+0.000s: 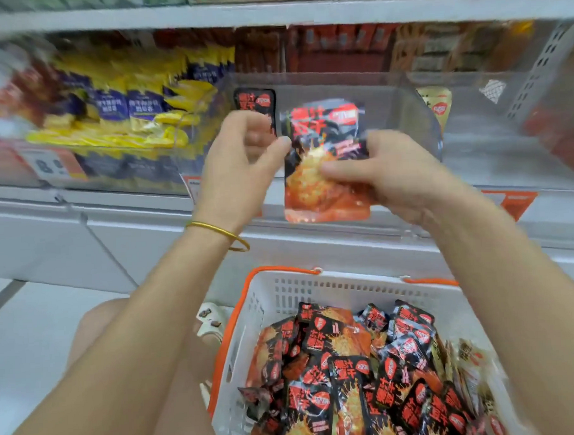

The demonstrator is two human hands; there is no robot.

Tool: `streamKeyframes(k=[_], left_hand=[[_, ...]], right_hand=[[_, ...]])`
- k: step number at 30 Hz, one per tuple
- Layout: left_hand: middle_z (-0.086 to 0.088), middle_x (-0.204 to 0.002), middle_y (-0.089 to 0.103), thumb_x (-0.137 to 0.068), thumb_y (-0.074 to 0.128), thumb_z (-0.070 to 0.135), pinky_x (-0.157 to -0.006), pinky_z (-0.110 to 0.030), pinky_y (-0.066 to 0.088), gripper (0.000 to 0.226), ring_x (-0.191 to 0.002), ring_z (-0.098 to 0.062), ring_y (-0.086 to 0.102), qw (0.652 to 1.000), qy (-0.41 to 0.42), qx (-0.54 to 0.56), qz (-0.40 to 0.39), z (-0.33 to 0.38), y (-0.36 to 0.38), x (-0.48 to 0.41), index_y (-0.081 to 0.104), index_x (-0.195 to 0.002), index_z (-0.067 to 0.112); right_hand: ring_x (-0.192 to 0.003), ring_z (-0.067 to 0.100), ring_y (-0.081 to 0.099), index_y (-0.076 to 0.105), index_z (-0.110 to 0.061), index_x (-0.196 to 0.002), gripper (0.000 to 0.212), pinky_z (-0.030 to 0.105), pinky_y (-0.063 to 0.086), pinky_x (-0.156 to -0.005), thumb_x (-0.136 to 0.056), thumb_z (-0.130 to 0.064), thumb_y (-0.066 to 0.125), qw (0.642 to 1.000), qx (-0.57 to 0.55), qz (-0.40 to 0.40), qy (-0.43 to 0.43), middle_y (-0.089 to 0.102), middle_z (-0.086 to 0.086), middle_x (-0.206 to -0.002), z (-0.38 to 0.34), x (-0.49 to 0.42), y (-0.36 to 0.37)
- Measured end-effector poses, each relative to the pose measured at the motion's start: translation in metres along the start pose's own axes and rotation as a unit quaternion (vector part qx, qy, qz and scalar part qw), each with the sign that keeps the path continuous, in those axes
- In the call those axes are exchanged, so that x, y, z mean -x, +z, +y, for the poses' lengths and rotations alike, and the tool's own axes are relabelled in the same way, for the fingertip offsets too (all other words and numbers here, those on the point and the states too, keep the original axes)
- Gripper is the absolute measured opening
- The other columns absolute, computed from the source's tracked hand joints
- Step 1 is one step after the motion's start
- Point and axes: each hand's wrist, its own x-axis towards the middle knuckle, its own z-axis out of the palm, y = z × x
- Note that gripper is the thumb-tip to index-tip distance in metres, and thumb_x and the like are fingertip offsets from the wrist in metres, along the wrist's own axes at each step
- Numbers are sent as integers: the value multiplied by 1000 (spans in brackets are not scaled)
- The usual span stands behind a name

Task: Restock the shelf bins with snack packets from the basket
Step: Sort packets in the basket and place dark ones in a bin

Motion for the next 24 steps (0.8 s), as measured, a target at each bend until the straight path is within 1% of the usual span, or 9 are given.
streamKeyframes(k=[2, 5, 7, 8, 11, 14, 16, 19, 24], left_hand=[[1, -97, 61, -88, 52, 32, -84, -35, 47, 26, -95, -21, 59, 988, 63, -135, 48, -11, -12, -17, 58, -105, 14], [-5, -87, 59, -90, 39, 39, -69, -37, 37, 26, -95, -32, 55, 924, 96, -369, -13, -31, -19, -40, 54, -81, 19], [-4, -87, 60, -90, 29, 43, -69, -37, 33, 36, -97, -29, 54, 896, 115, -427, -47, -40, -17, -50, 51, -77, 17], [-3, -89, 61, -88, 23, 45, -73, -37, 36, 45, -100, -26, 54, 887, 124, -441, -62, -44, -16, -54, 58, -82, 17], [-1, -99, 63, -86, 15, 48, -90, -38, 38, 58, -111, -22, 51, 884, 117, -443, -95, -61, -13, -59, 64, -103, 23], [1, -118, 63, -79, 4, 52, -103, -40, 30, 75, -126, -19, 45, 892, 86, -428, -114, -73, -7, -53, 65, -111, 22], [1, -121, 63, -76, 2, 52, -105, -40, 28, 79, -127, -19, 44, 896, 80, -421, -115, -77, -5, -53, 65, -112, 21], [-3, -115, 65, -78, 8, 50, -103, -42, 32, 75, -122, -23, 49, 901, 86, -411, -107, -77, -6, -52, 67, -109, 17], [-3, -112, 65, -77, 10, 50, -102, -39, 33, 73, -118, -25, 50, 900, 84, -408, -128, -76, -8, -53, 67, -107, 16]], right_hand=[[-53, 10, 63, 62, -12, -82, 17, 27, 57, -53, -79, 4, 68, 998, -13, 48, -24, 66, 3, -71, -21, -39, 7], [-58, 17, 62, 59, -11, -78, 25, 39, 57, -62, -75, 12, 67, 996, 19, 90, 6, 63, 10, -76, -20, -111, 23], [-67, 24, 62, 60, -8, -80, 26, 45, 56, -71, -71, 13, 71, 990, 73, 107, 49, 64, 13, -82, -2, -158, 32], [-75, 25, 64, 62, -5, -88, 27, 45, 55, -75, -69, 8, 76, 984, 118, 114, 67, 65, 14, -89, 7, -178, 36], [-95, 19, 62, 60, -3, -118, 61, 39, 53, -89, -64, -13, 85, 954, 257, 117, 97, 65, 12, -114, 27, -224, 45], [-104, 20, 63, 62, -9, -113, 43, 32, 51, -90, -76, -24, 77, 921, 359, 102, 112, 65, 7, -110, 38, -252, 50], [-99, 20, 64, 61, -17, -98, 22, 28, 50, -77, -81, -28, 70, 903, 400, 113, 113, 65, 2, -97, 46, -264, 50], [-84, 24, 65, 63, -13, -99, 33, 32, 52, -70, -76, -34, 76, 888, 421, 140, 119, 67, 5, -96, 57, -277, 52], [-101, 30, 65, 59, -9, -116, 38, 32, 50, -74, -83, -25, 70, 874, 430, 195, 111, 66, 10, -112, 65, -295, 63]])
